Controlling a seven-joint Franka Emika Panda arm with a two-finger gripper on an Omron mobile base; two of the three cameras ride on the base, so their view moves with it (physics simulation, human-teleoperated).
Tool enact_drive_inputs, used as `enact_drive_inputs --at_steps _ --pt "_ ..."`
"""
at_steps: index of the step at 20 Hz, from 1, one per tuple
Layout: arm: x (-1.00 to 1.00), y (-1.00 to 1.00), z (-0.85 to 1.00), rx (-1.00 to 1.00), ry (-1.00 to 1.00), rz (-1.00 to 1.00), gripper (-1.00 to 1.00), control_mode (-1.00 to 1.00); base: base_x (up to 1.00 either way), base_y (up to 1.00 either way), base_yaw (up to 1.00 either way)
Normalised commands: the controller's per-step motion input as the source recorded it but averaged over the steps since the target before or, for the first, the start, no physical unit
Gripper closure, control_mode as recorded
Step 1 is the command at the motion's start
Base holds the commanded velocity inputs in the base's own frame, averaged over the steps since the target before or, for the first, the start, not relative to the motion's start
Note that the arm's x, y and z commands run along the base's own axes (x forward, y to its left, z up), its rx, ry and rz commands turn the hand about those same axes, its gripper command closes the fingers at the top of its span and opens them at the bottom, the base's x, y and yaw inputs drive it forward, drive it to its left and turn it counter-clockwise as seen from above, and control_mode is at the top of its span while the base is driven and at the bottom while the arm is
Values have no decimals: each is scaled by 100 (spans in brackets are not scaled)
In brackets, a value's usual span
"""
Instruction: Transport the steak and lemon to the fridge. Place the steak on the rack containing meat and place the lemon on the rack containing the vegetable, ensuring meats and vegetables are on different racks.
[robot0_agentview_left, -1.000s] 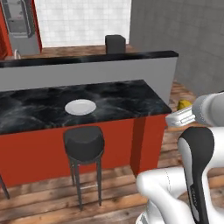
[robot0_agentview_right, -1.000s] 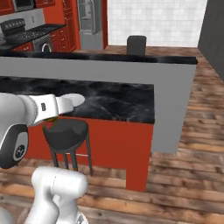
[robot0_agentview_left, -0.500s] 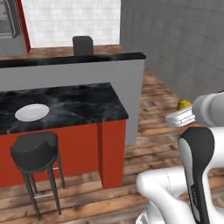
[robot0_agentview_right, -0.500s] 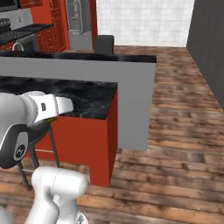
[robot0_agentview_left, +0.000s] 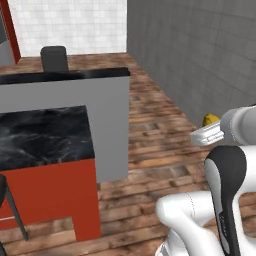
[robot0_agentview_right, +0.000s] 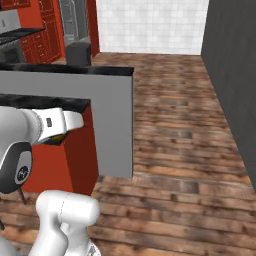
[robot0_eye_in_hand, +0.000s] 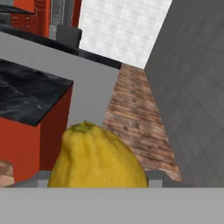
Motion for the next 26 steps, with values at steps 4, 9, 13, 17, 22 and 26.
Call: enact_drive_inputs --at_steps 4,9,13,17,22,26 --pt "0 0 0 0 0 0 100 100 99 -100 0" --pt "0 0 0 0 0 0 100 100 100 -100 0" --pt "0 0 0 0 0 0 100 100 100 -99 0" --pt "0 0 0 0 0 0 100 100 100 -94 0" --pt "0 0 0 0 0 0 100 100 100 -61 3" --pt "0 0 0 0 0 0 100 100 100 -8 10"
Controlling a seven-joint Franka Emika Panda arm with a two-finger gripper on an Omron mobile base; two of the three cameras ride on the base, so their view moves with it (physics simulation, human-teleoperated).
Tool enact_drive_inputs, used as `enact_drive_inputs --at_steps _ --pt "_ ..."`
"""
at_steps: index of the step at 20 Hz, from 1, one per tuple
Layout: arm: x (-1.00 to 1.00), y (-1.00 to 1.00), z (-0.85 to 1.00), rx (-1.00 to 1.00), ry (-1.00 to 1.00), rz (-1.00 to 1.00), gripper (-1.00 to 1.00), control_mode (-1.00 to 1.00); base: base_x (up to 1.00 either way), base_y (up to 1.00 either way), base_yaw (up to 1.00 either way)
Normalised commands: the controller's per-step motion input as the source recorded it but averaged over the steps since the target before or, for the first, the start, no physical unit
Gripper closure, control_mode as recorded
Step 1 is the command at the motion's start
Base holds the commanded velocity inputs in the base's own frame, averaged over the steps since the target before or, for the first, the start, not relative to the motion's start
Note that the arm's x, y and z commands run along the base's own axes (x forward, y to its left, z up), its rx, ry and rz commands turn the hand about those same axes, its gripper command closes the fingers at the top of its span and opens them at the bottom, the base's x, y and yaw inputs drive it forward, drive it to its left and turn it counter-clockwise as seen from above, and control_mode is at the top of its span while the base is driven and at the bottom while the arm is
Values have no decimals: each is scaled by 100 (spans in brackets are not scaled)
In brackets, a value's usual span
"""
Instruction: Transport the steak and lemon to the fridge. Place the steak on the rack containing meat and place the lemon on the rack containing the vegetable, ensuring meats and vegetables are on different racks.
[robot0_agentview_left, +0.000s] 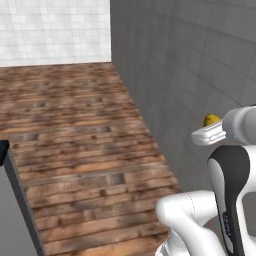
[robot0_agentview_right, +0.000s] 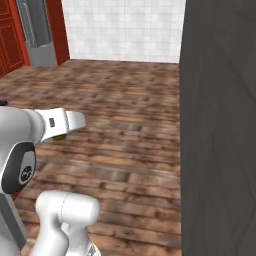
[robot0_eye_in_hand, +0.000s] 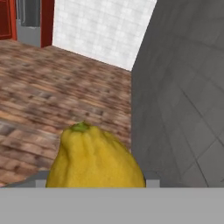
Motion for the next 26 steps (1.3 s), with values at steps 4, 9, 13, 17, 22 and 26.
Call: enact_drive_inputs --at_steps 4,9,13,17,22,26 --pt "0 0 0 0 0 0 100 100 100 0 12" --pt "0 0 0 0 0 0 100 100 100 0 9" --pt "0 0 0 0 0 0 100 100 100 -1 3" --pt "0 0 0 0 0 0 100 100 100 25 0" --pt "0 0 0 0 0 0 100 100 100 67 0" --pt "0 0 0 0 0 0 100 100 100 96 0"
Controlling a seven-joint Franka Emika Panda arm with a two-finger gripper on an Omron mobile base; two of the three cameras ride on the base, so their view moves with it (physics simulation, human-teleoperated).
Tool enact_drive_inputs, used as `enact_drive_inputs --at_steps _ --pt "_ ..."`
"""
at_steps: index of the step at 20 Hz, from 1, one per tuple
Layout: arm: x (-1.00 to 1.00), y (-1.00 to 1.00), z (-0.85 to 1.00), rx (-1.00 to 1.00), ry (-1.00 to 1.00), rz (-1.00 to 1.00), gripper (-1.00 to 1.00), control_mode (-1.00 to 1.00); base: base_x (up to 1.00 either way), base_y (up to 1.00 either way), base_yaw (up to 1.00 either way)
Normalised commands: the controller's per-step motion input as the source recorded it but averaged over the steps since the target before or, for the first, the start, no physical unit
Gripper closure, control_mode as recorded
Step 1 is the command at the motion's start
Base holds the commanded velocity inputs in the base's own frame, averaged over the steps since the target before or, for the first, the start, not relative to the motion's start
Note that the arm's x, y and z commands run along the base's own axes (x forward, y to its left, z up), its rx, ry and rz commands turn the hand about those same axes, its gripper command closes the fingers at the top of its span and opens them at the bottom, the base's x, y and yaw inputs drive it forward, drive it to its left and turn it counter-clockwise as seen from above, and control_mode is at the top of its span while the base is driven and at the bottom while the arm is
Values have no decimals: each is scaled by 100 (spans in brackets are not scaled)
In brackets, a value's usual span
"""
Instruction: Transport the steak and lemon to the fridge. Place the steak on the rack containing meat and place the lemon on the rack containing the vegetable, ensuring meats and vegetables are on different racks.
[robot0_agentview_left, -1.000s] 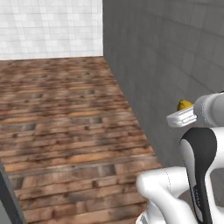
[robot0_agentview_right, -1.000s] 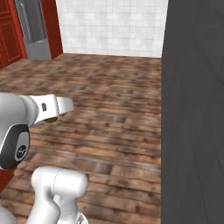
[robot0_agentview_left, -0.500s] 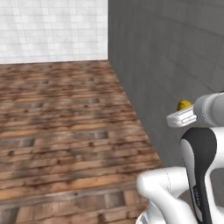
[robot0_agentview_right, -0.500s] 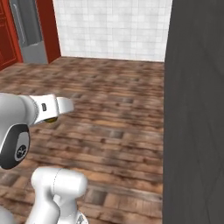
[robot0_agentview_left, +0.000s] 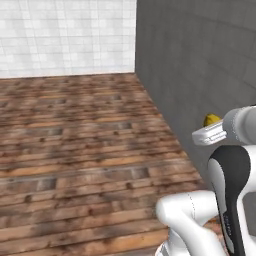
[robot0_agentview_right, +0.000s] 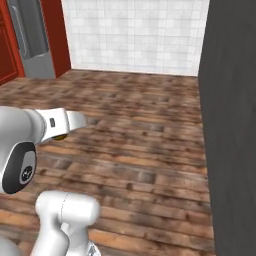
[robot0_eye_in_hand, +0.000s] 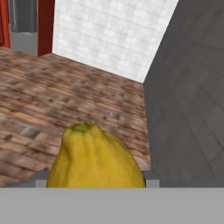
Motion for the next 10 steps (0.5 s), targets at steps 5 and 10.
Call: enact_drive_inputs --at_steps 5,10 --pt "0 0 0 0 0 0 100 100 100 100 0" --pt "0 0 0 0 0 0 100 100 100 100 -6"
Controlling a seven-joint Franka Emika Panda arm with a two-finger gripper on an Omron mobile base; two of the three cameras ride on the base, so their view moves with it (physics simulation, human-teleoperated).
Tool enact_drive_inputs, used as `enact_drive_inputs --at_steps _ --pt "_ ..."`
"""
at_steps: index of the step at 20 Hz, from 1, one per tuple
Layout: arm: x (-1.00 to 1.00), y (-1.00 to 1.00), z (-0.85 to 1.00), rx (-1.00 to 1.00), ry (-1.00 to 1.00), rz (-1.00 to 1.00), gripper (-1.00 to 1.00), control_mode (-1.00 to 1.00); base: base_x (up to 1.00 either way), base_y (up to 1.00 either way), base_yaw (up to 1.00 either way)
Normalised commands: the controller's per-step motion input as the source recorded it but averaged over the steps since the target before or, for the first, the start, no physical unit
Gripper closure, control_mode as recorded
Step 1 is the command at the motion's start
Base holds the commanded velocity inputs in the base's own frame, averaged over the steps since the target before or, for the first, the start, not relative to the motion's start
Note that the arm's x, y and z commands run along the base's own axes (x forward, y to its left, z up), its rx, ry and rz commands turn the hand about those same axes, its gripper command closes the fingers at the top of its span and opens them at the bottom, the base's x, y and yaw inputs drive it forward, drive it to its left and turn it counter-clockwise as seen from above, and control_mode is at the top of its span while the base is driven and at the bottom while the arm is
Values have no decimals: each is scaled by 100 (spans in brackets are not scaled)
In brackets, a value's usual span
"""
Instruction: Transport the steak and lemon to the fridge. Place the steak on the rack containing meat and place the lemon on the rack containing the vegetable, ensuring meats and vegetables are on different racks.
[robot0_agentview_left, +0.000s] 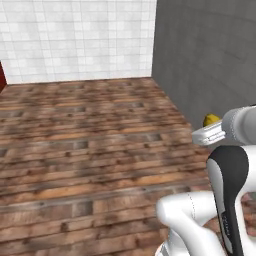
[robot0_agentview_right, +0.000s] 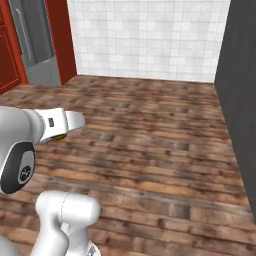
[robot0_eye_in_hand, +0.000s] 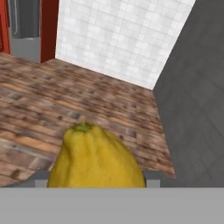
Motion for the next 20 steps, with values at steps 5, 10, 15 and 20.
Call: enact_drive_inputs --at_steps 5,10,15,20 --pt "0 0 0 0 0 0 100 100 74 100 -20" --pt "0 0 0 0 0 0 100 100 100 100 -11" --pt "0 0 0 0 0 0 100 100 100 98 -8" --pt "0 0 0 0 0 0 100 100 100 18 0"
